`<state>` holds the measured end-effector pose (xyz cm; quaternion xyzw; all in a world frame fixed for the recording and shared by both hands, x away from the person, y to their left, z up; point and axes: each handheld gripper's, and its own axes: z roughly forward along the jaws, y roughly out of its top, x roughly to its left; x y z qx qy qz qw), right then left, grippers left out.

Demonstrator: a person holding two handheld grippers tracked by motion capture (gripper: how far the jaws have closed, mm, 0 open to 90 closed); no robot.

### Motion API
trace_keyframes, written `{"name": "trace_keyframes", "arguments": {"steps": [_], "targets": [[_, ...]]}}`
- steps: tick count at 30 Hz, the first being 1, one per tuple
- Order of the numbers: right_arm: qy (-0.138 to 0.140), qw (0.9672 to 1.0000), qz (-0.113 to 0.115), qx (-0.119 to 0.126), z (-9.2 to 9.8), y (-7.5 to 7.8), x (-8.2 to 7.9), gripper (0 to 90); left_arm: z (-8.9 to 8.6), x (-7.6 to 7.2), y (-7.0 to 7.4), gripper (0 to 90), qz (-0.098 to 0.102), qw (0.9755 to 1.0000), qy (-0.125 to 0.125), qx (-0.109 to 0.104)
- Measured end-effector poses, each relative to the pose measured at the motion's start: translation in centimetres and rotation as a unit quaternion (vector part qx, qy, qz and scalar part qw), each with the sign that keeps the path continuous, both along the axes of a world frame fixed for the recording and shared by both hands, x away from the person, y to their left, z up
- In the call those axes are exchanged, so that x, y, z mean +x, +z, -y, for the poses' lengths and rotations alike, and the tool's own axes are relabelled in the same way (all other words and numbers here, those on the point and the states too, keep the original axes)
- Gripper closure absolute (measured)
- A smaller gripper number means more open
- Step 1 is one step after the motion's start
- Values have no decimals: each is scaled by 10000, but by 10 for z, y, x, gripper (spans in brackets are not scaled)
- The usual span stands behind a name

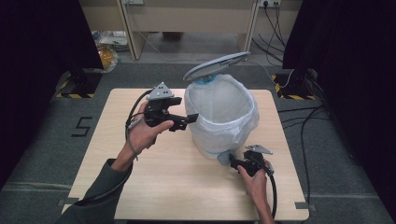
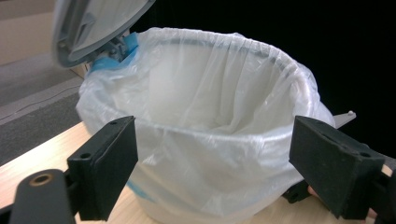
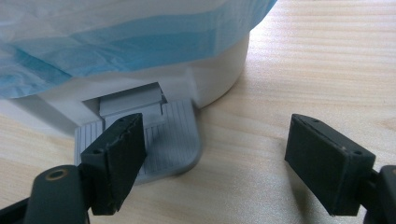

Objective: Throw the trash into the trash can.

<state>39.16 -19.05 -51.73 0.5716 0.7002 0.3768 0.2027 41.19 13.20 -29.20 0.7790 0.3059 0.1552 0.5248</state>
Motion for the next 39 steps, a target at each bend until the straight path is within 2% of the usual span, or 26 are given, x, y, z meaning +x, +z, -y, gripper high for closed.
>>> {"name": "trace_keyframes", "arguments": {"steps": [2,11,18,20,22,25,28,34,35,37,39], "targets": [[-1,10000,-3,2,0,0,0,202,-2,-1,-2,148,1,10000,14,11],[14,10000,8,-9,0,0,0,202,-20,-13,-26,149,51,9999,123,13],[18,10000,2,-9,0,0,0,202,-29,-17,-43,149,-44,9999,149,-4],[29,10000,13,-25,1,0,0,202,-35,-20,-51,148,-106,9997,197,-98],[23,10000,9,-18,0,0,0,202,-37,-20,-53,148,-99,9997,206,-102],[28,10000,11,-21,0,0,0,202,-44,-23,-65,148,-64,9995,297,-26],[28,10000,11,-24,0,0,0,202,-50,-25,-75,148,-168,9994,291,-110],[23,10000,13,-17,0,0,0,202,-61,-28,-100,148,-243,9987,437,-19],[23,10000,13,-17,0,0,0,202,-61,-28,-100,148,-243,9987,437,-19],[25,10000,8,-17,0,0,0,202,-65,-27,-115,148,-314,9982,519,26],[26,10000,11,-21,0,0,0,202,-68,-28,-123,148,-312,9979,564,71]]}}
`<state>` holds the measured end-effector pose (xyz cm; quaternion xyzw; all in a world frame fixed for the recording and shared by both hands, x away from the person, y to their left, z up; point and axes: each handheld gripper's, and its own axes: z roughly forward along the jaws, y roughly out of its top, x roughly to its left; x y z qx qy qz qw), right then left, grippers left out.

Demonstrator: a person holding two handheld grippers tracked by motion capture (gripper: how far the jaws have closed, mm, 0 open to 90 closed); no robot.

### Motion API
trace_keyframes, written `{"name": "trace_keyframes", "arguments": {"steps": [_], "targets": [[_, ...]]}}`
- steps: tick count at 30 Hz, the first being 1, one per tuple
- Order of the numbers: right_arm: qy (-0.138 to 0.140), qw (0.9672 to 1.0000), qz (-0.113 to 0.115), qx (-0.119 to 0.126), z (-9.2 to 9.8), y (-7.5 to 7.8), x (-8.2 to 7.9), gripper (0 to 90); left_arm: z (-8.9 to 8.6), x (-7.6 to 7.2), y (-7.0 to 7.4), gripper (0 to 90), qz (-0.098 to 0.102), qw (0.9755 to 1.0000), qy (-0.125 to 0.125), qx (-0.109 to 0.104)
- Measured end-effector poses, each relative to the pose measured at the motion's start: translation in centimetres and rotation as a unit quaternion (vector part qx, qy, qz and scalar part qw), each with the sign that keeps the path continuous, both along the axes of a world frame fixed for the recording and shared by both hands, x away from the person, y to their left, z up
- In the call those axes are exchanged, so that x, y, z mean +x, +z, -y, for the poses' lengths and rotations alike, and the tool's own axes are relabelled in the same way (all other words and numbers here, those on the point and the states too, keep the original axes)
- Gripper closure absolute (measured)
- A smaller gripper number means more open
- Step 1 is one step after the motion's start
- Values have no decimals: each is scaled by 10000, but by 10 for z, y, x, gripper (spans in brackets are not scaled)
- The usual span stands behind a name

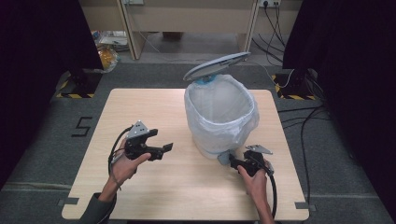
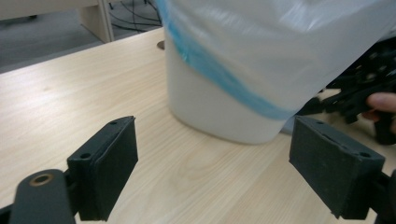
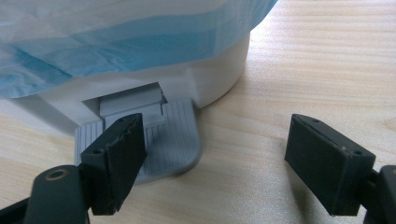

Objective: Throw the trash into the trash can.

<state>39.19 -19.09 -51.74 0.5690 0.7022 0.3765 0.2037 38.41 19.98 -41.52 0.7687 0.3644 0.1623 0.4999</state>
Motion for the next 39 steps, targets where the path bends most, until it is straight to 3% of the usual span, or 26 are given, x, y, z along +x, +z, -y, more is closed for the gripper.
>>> {"name": "trace_keyframes", "arguments": {"steps": [5,13,17,23,25,29,31,39], "targets": [[4,10000,1,4,0,0,0,202,-5,-4,-18,148,-65,10000,30,-22],[14,10000,-2,6,0,0,0,202,-12,-6,-45,148,-174,9996,131,156],[20,10000,-8,5,0,0,0,202,-18,-8,-64,148,-404,9987,204,229],[18,10000,-2,9,0,0,0,201,-22,-11,-78,148,-475,9974,316,433],[19,10000,-3,9,0,0,0,202,-24,-11,-85,148,-614,9952,419,643],[19,10000,-6,9,0,0,0,201,-26,-12,-90,148,-720,9943,416,666],[17,10000,-7,11,0,0,0,202,-27,-13,-94,148,-729,9928,477,818],[4,10000,-13,15,-1,0,-1,202,-34,-18,-103,149,-855,9889,588,1060]]}}
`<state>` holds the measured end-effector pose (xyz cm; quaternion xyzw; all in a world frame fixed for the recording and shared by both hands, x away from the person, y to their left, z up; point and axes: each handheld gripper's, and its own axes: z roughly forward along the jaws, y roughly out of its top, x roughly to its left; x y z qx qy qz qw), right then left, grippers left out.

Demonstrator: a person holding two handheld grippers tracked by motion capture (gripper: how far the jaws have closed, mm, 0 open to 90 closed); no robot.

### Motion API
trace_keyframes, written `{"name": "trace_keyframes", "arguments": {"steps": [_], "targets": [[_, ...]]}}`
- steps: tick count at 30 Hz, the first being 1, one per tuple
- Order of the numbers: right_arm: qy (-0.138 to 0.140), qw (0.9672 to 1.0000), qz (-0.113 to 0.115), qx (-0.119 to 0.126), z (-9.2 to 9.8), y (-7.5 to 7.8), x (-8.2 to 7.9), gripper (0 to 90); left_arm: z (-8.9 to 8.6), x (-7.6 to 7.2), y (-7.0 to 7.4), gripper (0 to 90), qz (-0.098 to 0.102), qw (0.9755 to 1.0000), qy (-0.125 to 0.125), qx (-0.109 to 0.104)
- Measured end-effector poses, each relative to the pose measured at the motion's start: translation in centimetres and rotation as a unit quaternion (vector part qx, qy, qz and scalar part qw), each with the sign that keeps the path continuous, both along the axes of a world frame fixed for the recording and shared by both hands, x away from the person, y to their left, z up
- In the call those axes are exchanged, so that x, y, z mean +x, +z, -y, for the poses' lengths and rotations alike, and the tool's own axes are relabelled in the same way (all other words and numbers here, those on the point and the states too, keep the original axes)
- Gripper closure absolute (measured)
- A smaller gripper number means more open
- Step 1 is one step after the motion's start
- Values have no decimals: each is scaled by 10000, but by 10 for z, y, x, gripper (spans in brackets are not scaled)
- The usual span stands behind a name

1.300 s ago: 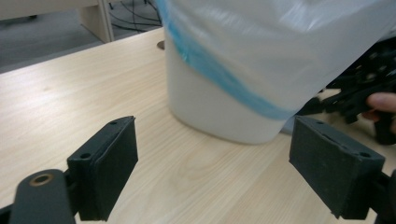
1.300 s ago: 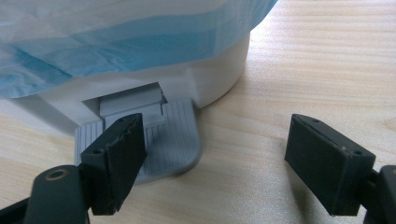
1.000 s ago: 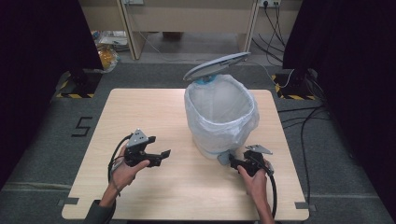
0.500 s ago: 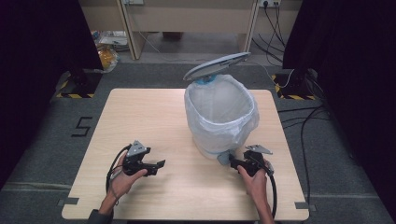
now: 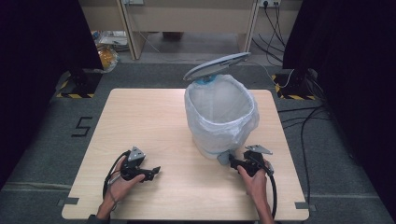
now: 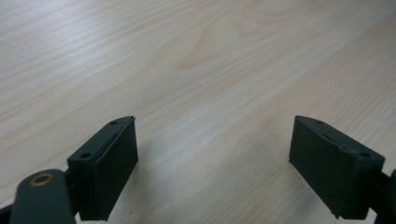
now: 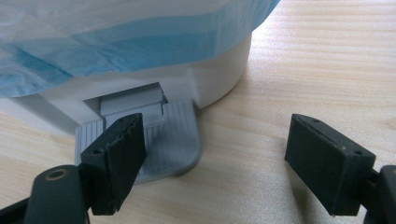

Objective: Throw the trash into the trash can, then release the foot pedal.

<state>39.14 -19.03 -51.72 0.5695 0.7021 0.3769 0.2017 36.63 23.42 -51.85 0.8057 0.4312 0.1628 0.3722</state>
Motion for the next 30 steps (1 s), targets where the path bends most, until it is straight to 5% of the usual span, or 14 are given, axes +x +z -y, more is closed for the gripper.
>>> {"name": "trace_keyframes", "arguments": {"steps": [30], "targets": [[17,10000,-7,3,0,0,0,201,-2,-7,-6,109,81,9999,69,89]]}}
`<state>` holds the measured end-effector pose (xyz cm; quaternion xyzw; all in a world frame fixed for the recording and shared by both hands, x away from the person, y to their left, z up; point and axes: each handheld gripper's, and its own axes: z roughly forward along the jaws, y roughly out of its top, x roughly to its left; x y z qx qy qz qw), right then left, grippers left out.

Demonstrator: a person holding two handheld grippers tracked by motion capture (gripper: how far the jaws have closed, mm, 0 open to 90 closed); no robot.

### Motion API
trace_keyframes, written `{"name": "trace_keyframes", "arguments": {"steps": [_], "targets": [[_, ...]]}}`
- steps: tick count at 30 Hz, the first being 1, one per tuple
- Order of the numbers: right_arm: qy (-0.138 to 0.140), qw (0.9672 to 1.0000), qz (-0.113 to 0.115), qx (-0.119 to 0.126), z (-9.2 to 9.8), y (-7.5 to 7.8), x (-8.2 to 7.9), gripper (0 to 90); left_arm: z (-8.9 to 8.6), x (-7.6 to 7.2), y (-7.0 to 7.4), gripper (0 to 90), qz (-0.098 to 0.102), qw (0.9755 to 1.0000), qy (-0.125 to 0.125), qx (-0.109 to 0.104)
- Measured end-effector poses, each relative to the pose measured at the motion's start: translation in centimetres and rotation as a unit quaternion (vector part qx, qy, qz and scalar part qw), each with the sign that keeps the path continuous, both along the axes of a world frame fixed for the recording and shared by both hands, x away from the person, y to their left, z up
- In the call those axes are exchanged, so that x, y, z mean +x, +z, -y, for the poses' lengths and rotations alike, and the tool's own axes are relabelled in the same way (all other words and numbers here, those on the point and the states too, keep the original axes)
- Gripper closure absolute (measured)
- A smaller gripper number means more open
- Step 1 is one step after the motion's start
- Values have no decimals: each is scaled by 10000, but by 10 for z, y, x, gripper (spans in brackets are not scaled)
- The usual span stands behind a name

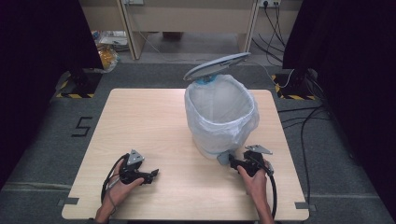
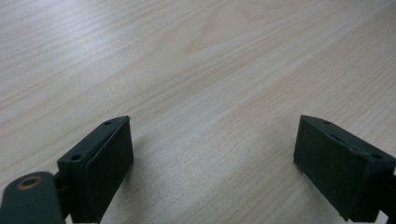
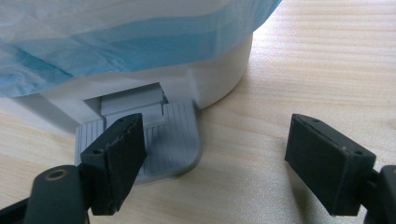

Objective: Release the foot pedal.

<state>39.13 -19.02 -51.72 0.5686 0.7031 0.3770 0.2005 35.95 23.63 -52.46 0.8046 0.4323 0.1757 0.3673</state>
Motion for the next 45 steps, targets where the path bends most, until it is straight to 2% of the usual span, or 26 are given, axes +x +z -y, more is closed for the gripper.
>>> {"name": "trace_keyframes", "arguments": {"steps": [14,23,28,29,32,33,37,45], "targets": [[-22,10000,-20,52,0,0,0,200,0,0,0,109,11,10000,33,-17],[-68,9998,163,12,-1,6,-3,192,0,0,0,108,3,10000,40,-11],[-123,9993,273,219,1,11,-5,190,0,0,0,108,5,10000,44,-12],[-109,9994,302,128,2,12,-5,193,0,0,0,107,3,10000,45,-10],[-157,9994,305,103,3,13,-6,198,0,0,0,107,3,10000,49,-11],[-206,9990,389,67,4,14,-7,210,0,0,0,107,2,10000,50,-12],[-225,9985,481,129,6,19,-11,212,0,0,0,107,0,10000,46,-13],[-138,9987,487,103,7,24,-16,216,0,0,0,107,0,10000,48,-16]]}}
